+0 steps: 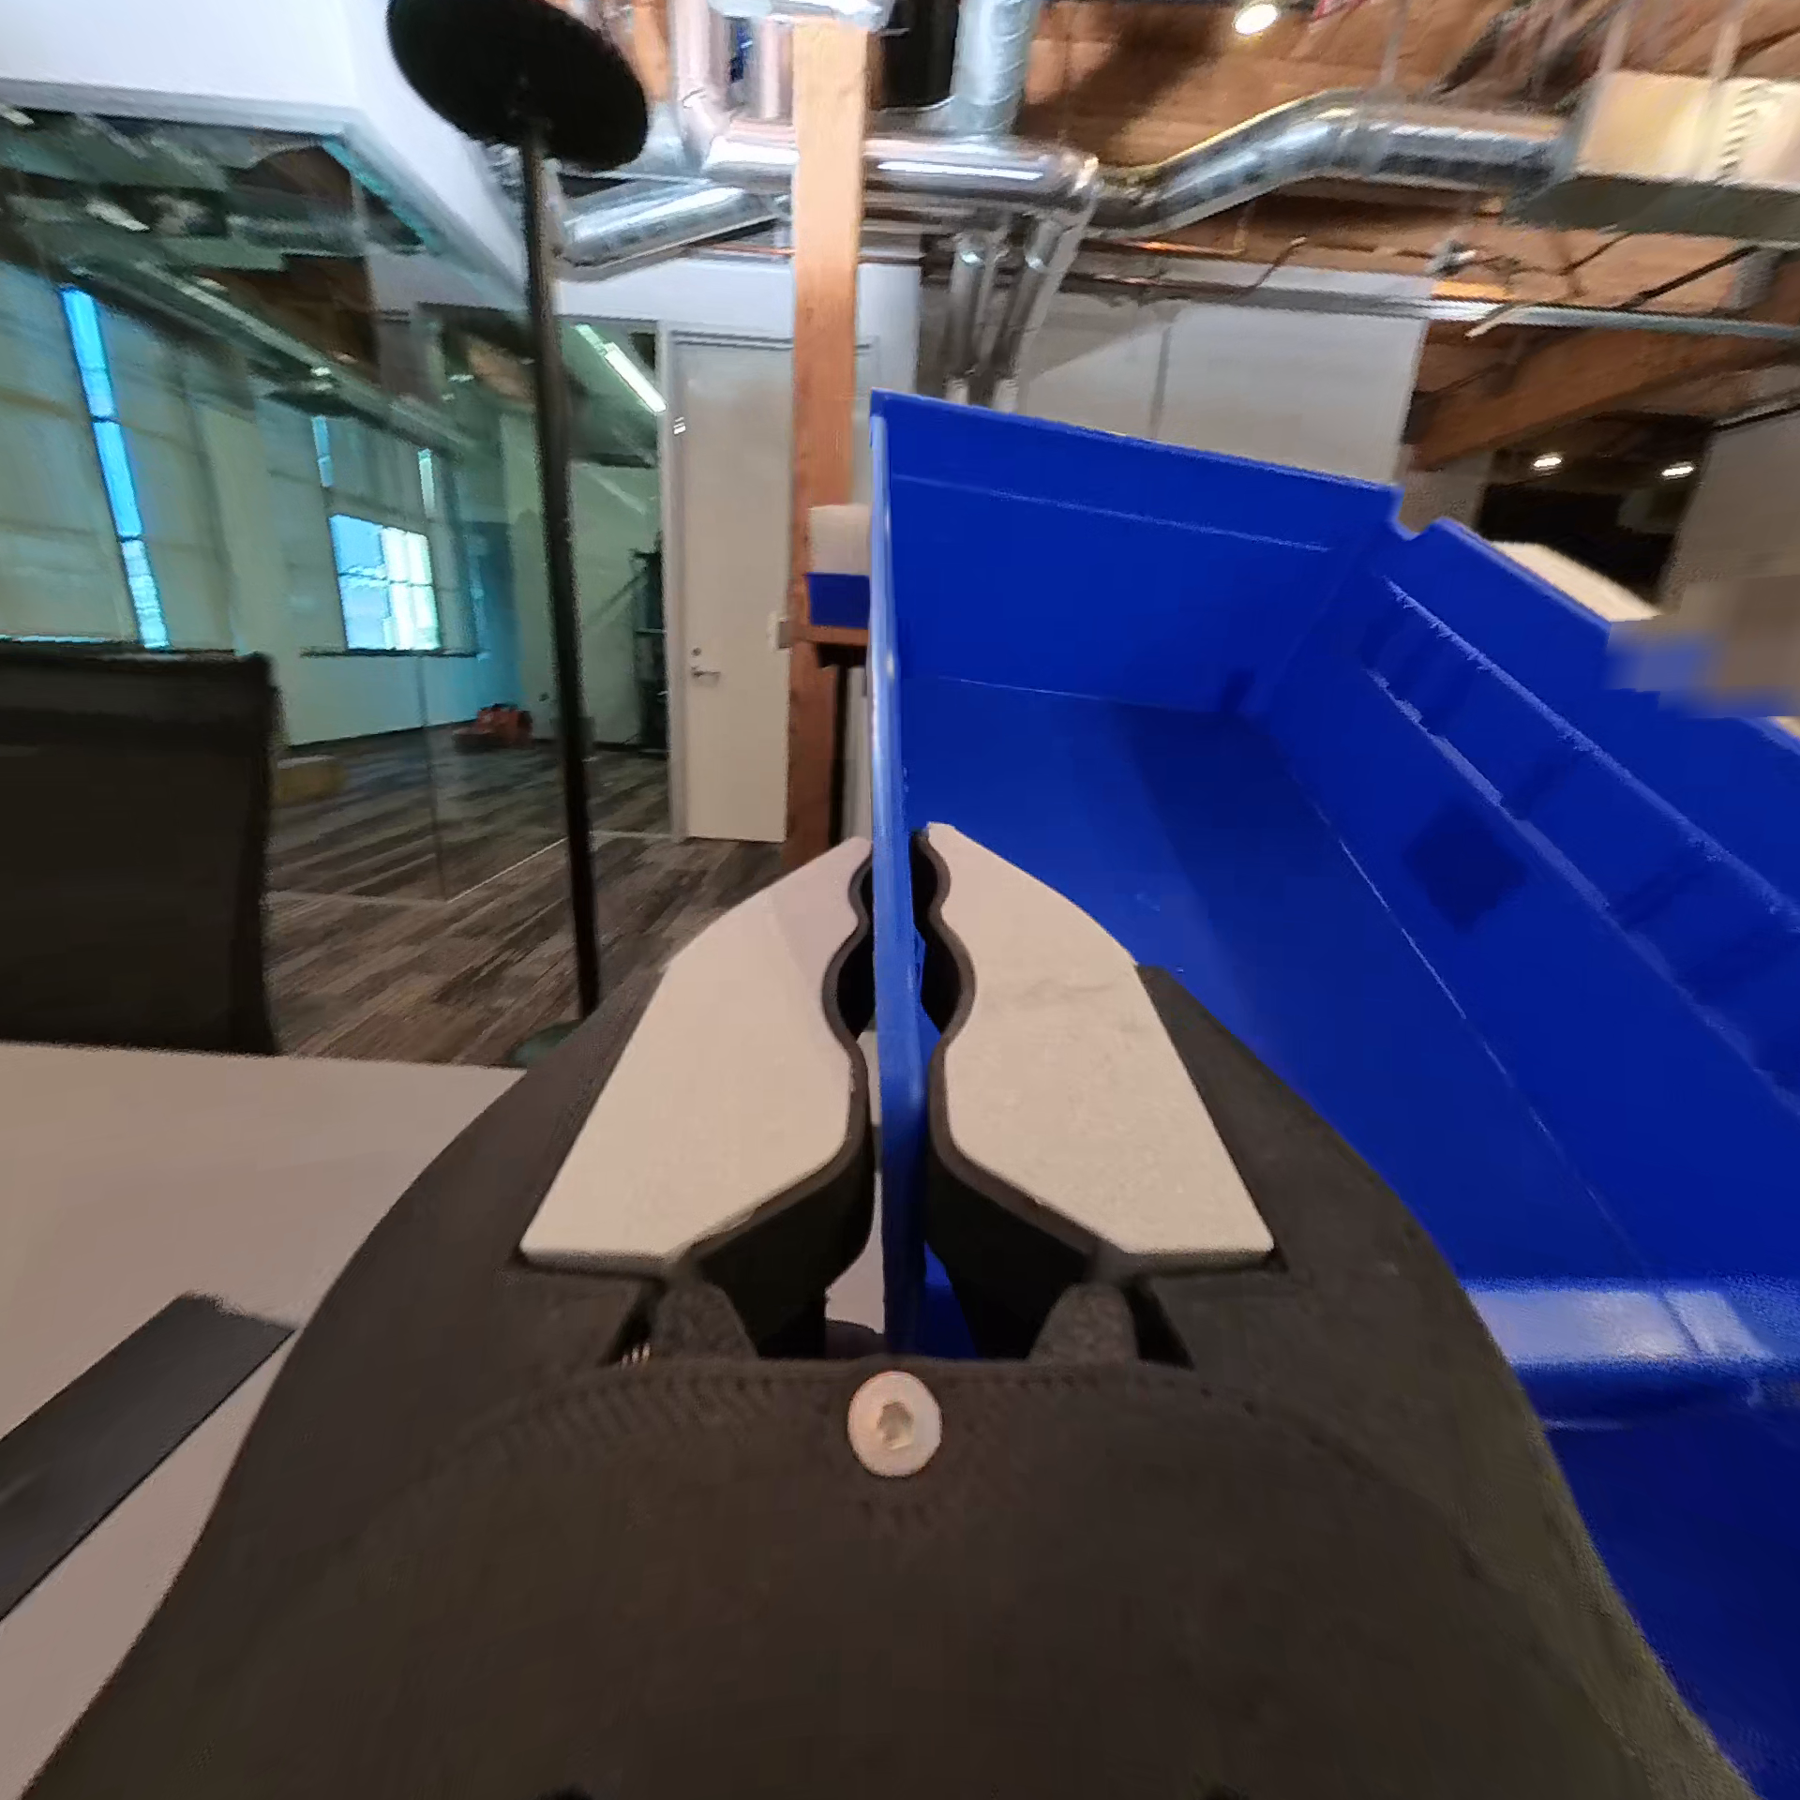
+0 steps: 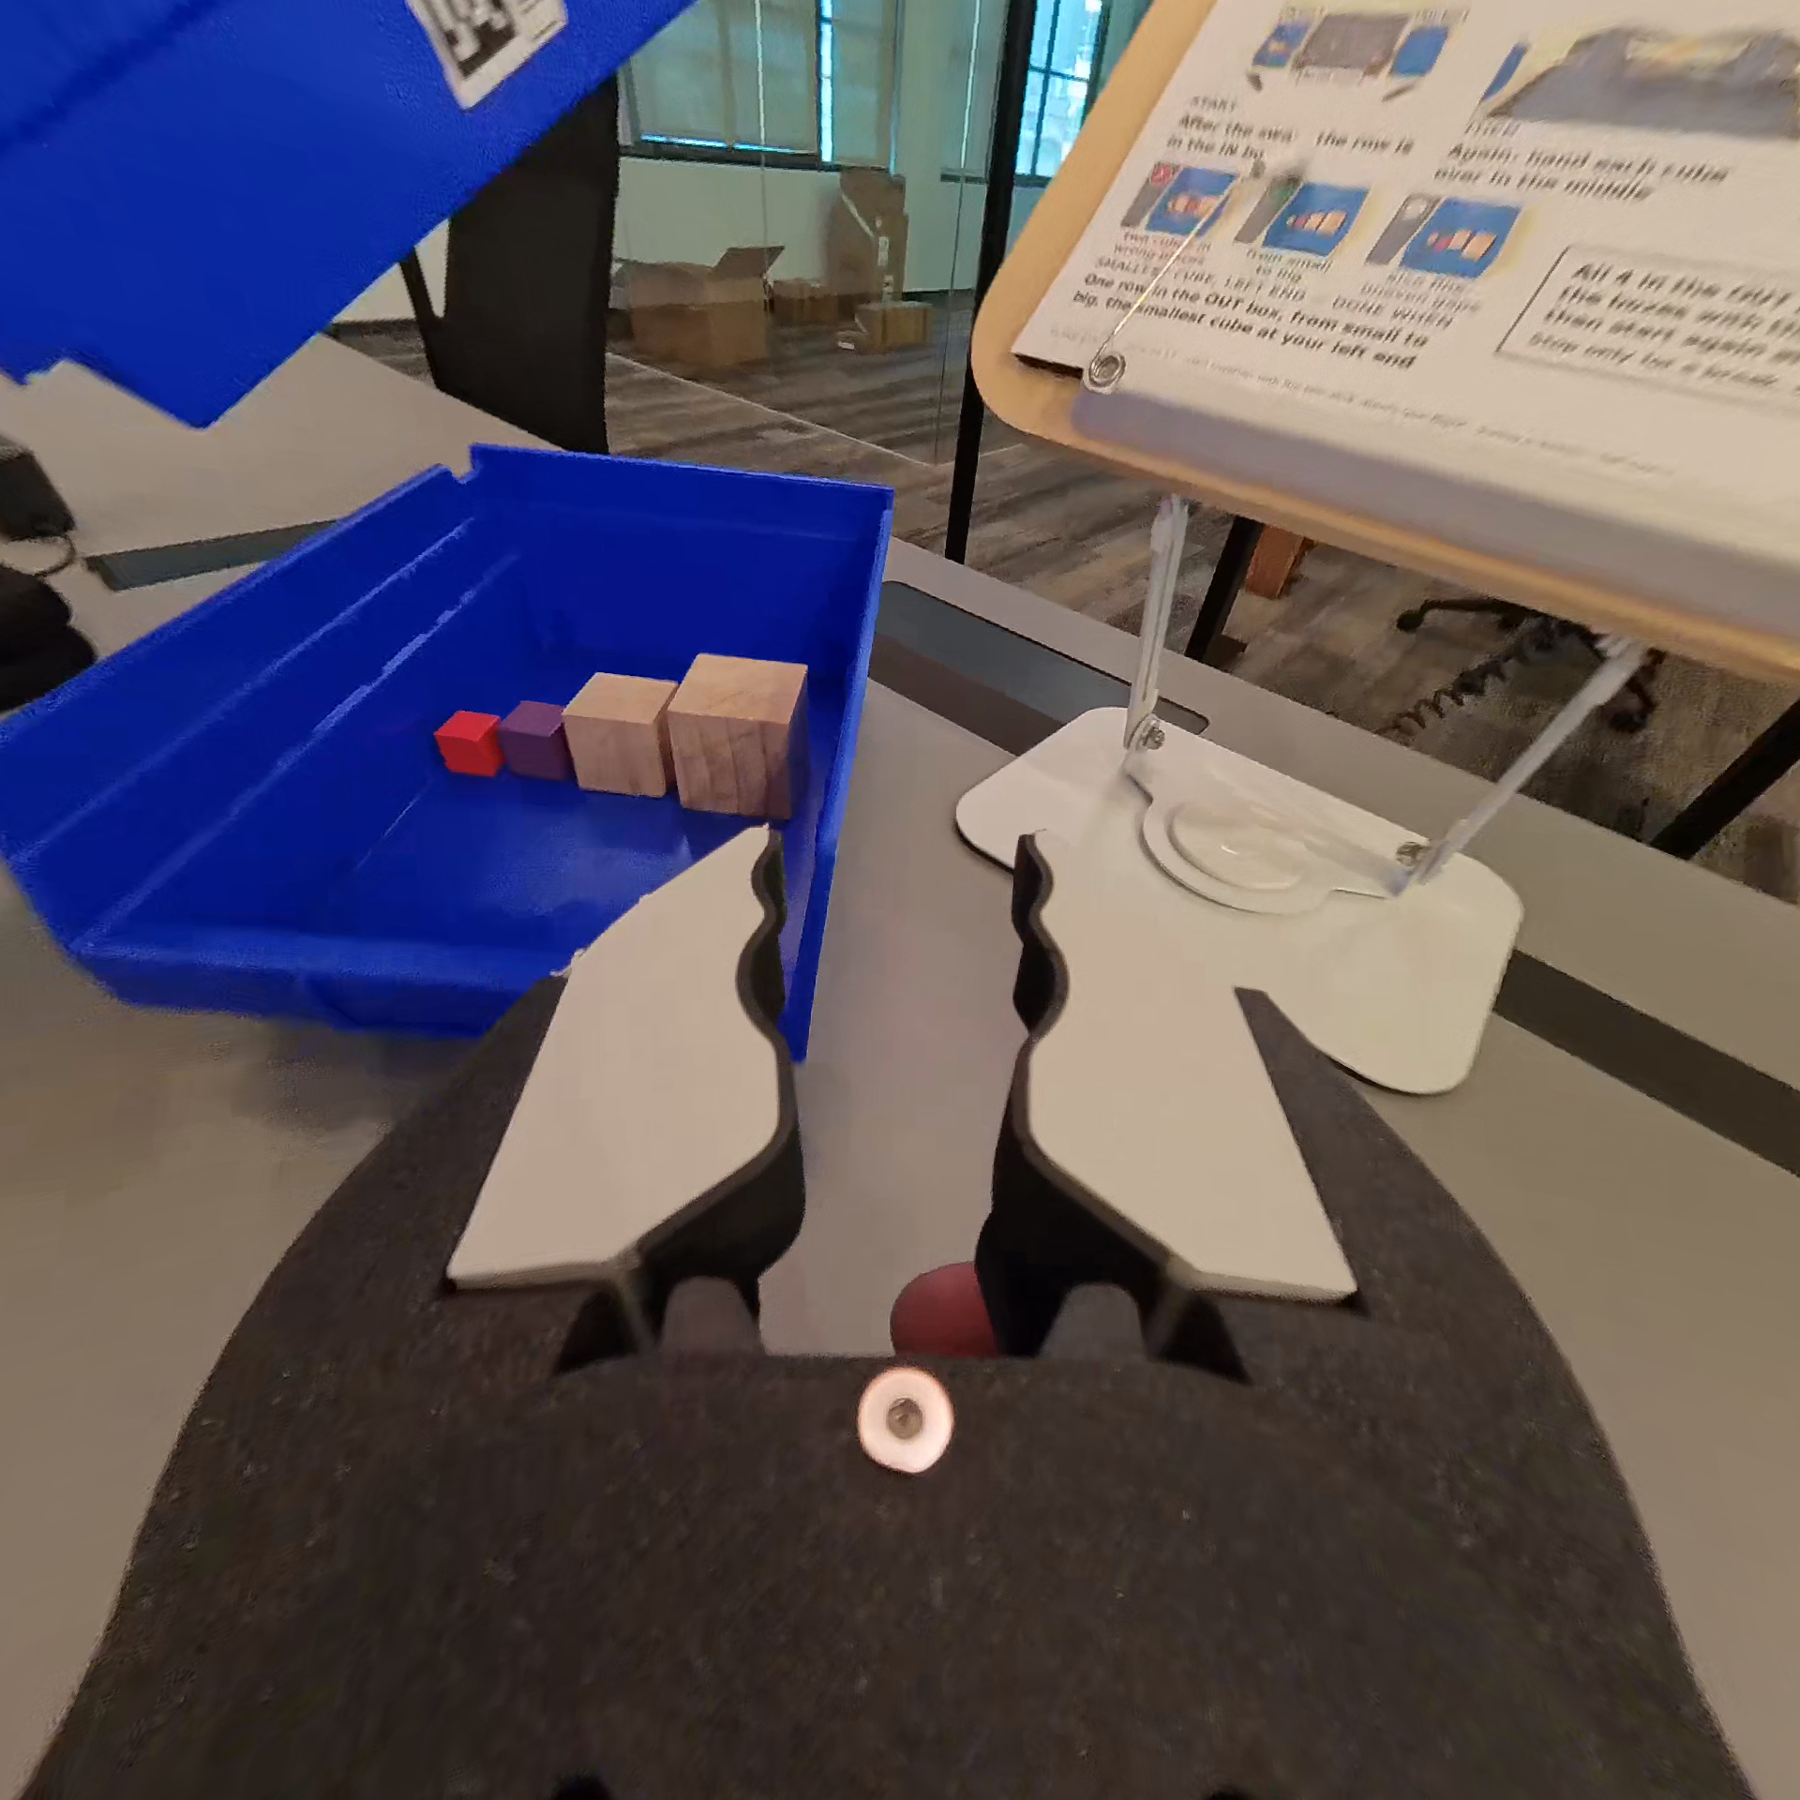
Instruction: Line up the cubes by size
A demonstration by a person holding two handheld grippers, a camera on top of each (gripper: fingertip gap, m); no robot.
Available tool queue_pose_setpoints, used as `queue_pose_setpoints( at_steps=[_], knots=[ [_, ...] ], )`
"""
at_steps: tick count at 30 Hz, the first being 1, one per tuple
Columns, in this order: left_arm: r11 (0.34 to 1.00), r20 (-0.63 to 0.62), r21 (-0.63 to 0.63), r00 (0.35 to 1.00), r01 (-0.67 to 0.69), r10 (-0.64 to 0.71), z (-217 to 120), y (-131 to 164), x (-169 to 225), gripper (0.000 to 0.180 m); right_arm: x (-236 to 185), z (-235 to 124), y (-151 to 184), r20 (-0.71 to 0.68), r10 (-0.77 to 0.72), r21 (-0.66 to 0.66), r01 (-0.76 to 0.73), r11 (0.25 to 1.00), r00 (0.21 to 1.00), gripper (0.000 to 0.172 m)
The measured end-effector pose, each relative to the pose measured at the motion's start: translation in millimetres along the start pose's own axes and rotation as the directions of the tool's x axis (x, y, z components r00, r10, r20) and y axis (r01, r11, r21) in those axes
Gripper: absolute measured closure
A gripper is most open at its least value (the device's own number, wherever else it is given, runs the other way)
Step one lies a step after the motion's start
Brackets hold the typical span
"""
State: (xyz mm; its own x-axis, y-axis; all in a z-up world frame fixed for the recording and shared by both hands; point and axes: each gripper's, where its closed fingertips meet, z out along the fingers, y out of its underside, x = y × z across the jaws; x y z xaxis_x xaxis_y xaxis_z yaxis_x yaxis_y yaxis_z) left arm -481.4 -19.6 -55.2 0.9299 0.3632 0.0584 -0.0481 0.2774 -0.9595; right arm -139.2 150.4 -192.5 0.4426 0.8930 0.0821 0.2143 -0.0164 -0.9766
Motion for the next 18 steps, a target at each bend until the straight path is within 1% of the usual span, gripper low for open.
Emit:
queue_pose_setpoints(
  at_steps=[4,6,8,10,13,16,18],
  knots=[
    [0.999,-0.140,0.047,0.990,0.015,-0.008,7,-20,61,0.177,6,-51,-4,0.006,-0.034,0.026,0.034,0.999,0.999,0.129],
    [0.998,-0.219,0.059,0.976,0.031,-0.017,7,-27,97,0.177,16,-80,-3,-0.011,-0.031,0.044,0.031,0.999,0.999,0.129],
    [0.997,-0.310,0.061,0.950,0.051,-0.029,6,-29,139,0.177,35,-108,1,-0.063,-0.035,0.044,0.038,0.998,0.997,0.130],
    [0.997,-0.414,0.039,0.909,0.063,-0.041,6,-27,184,0.177,53,-137,4,-0.106,-0.038,0.065,0.045,0.997,0.994,0.130],
    [0.998,-0.558,-0.012,0.828,0.064,-0.060,4,-19,257,0.176,78,-179,11,-0.167,-0.029,0.091,0.045,0.995,0.986,0.131],
    [0.996,-0.658,-0.070,0.749,0.047,-0.082,-2,-4,329,0.176,111,-222,18,-0.287,0.022,0.119,0.013,0.993,0.958,0.133],
    [0.994,-0.706,-0.105,0.701,0.034,-0.099,-6,10,372,0.176,135,-249,26,-0.376,0.055,0.123,-0.009,0.992,0.925,0.134]
  ],
)
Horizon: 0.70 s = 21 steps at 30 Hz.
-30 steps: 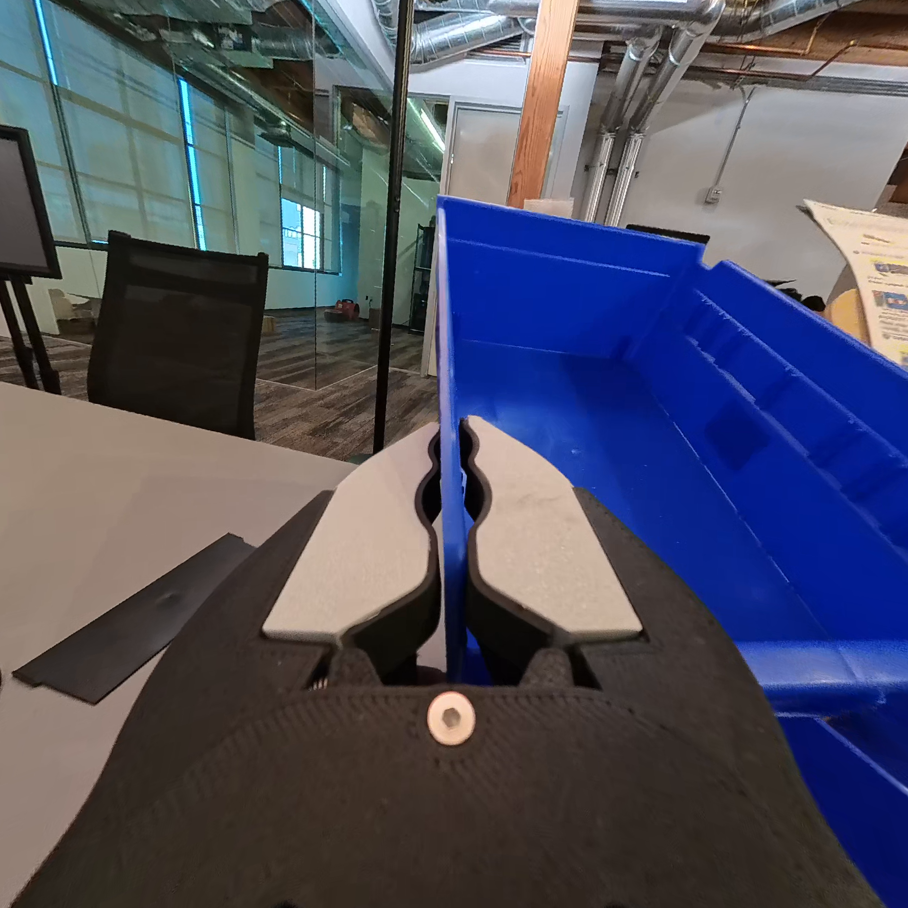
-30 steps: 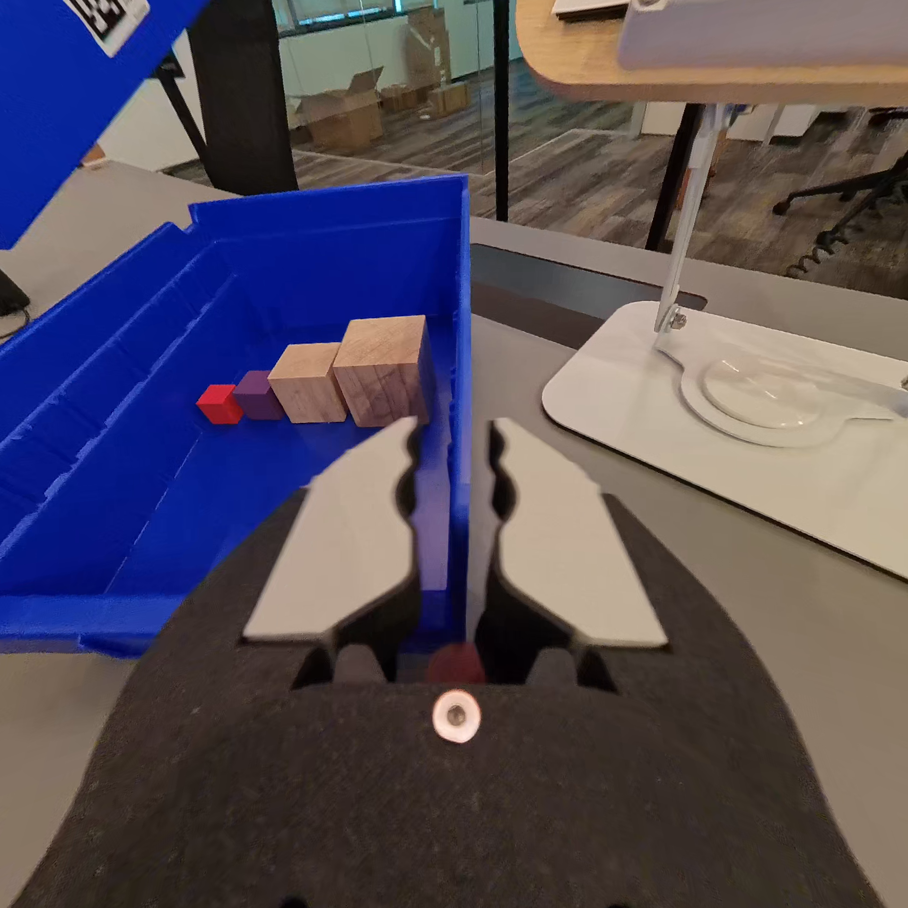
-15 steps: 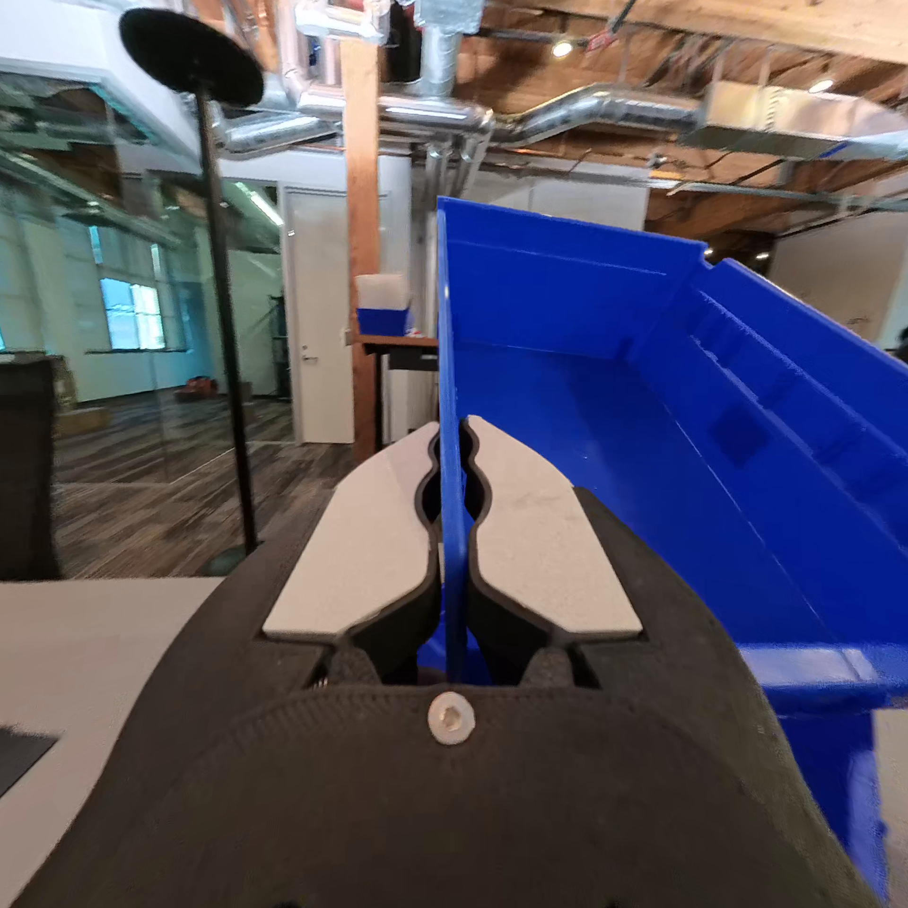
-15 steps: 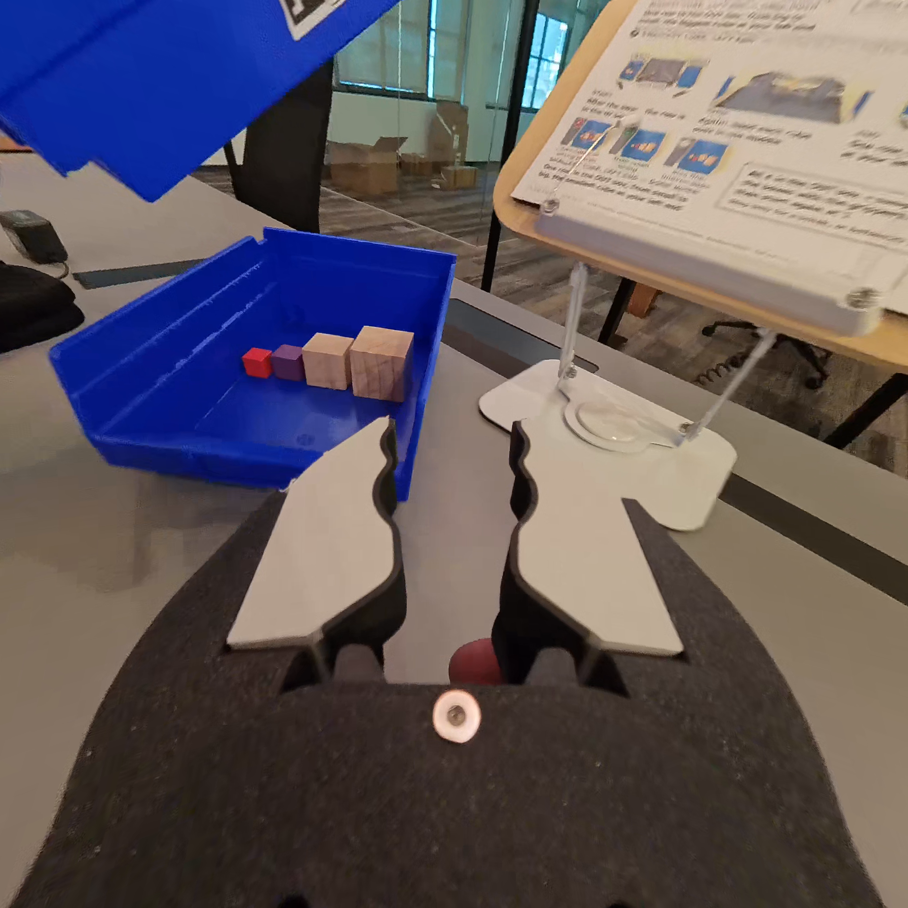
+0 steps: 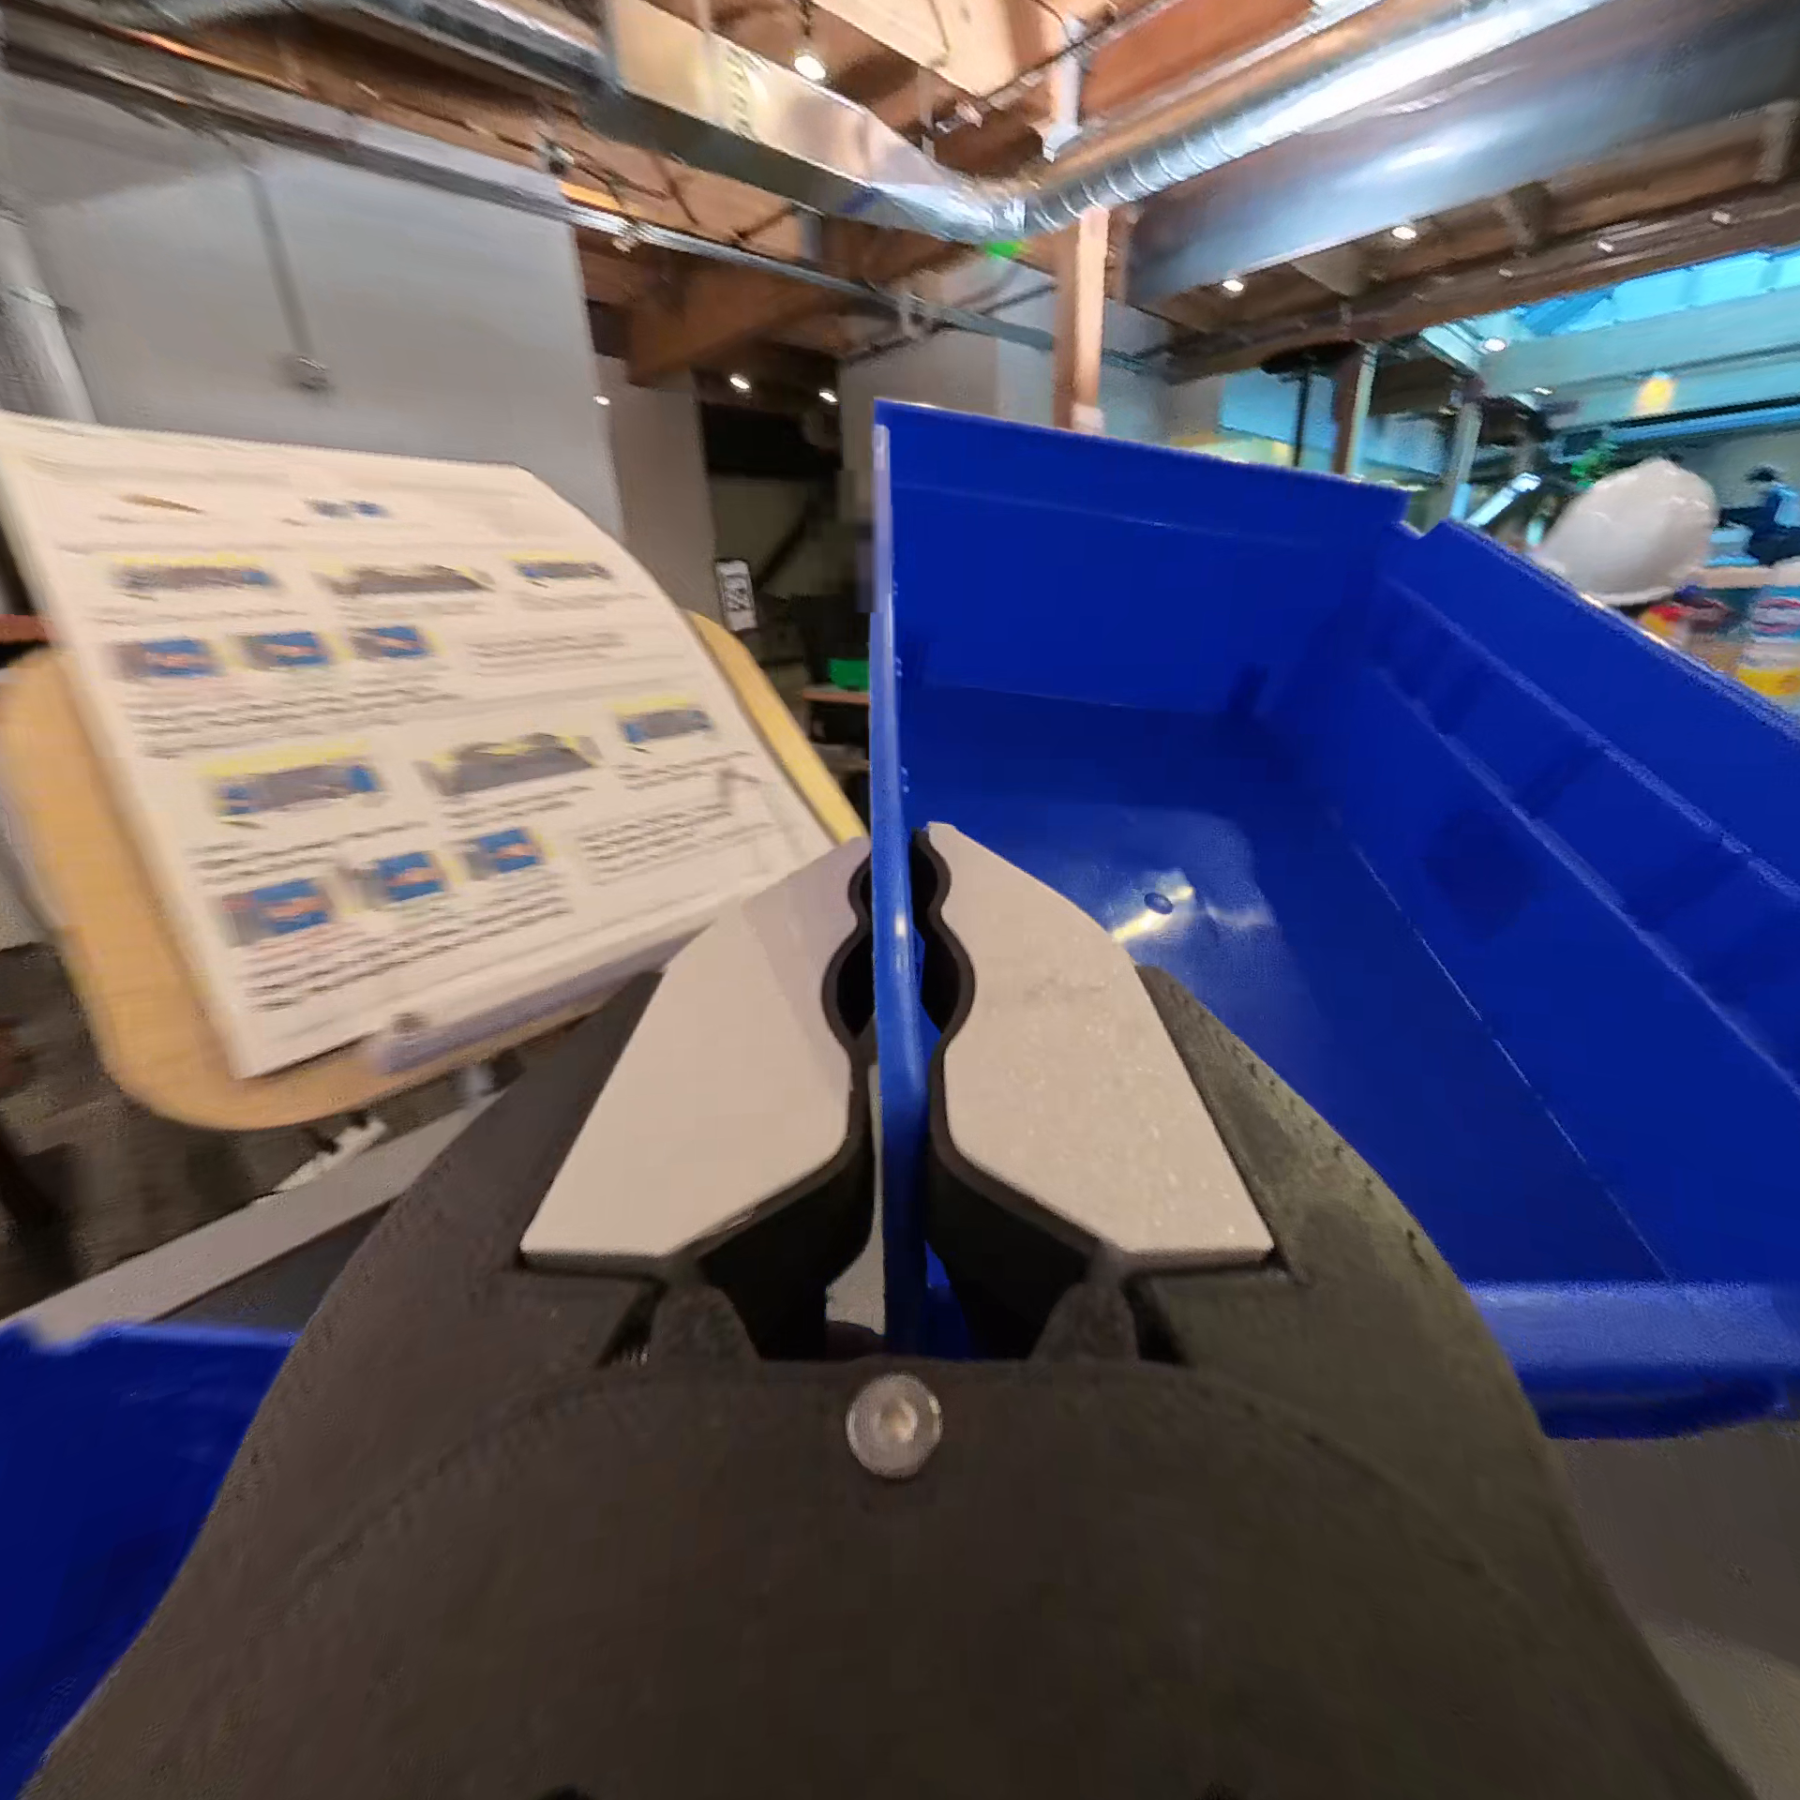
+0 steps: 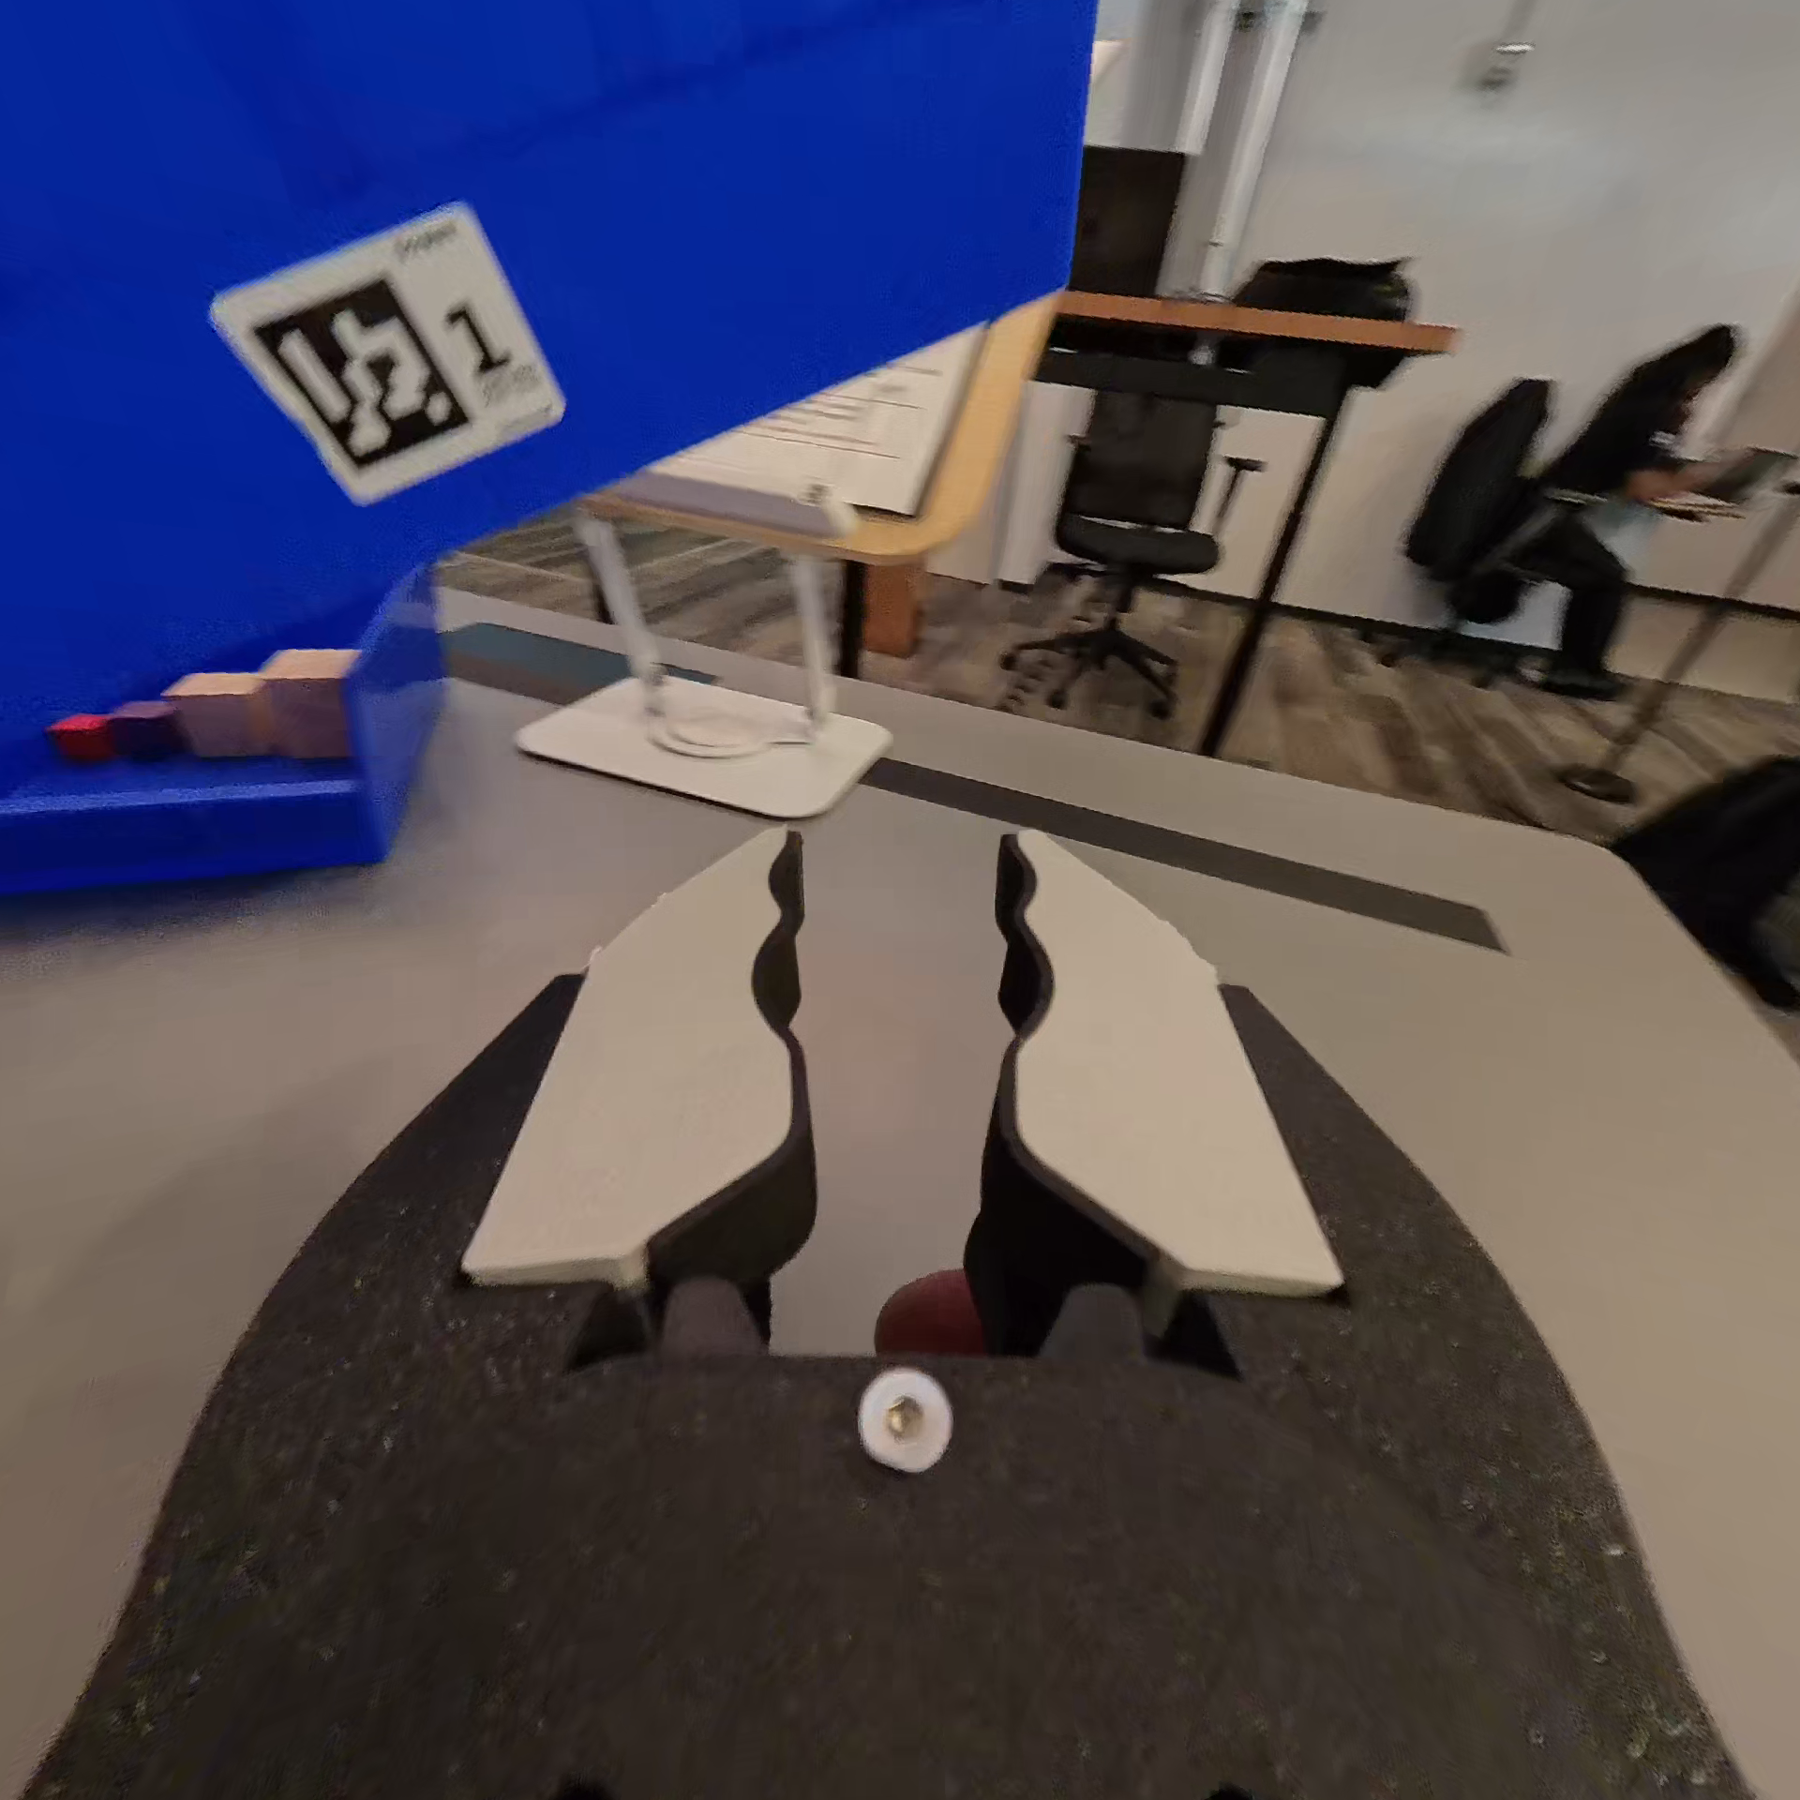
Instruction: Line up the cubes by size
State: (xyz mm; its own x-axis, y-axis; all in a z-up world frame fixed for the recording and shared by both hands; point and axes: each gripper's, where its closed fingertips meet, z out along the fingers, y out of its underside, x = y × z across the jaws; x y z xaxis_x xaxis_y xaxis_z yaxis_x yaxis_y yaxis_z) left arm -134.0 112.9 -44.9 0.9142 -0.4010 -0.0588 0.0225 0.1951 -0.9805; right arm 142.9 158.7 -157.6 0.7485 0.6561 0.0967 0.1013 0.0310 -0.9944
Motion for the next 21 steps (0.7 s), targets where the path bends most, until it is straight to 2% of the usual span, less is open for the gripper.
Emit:
queue_pose_setpoints(
  at_steps=[6,11,18,21],
  knots=[
    [0.991,-0.101,-0.128,0.993,0.045,-0.058,69,66,67,0.176,70,-43,30,-0.205,0.071,-0.051,-0.083,0.995,0.976,0.133],
    [0.975,-0.116,-0.216,0.990,0.053,-0.080,102,119,93,0.177,102,-69,53,-0.313,0.144,-0.067,-0.173,0.983,0.939,0.132],
    [0.959,-0.051,-0.263,0.991,0.107,-0.124,126,168,89,0.176,85,-72,63,-0.271,0.178,-0.071,-0.205,0.976,0.946,0.127],
    [0.952,-0.039,-0.285,0.991,0.110,-0.126,131,179,89,0.176,68,-66,65,-0.233,0.174,-0.067,-0.194,0.979,0.957,0.117]
  ],
)
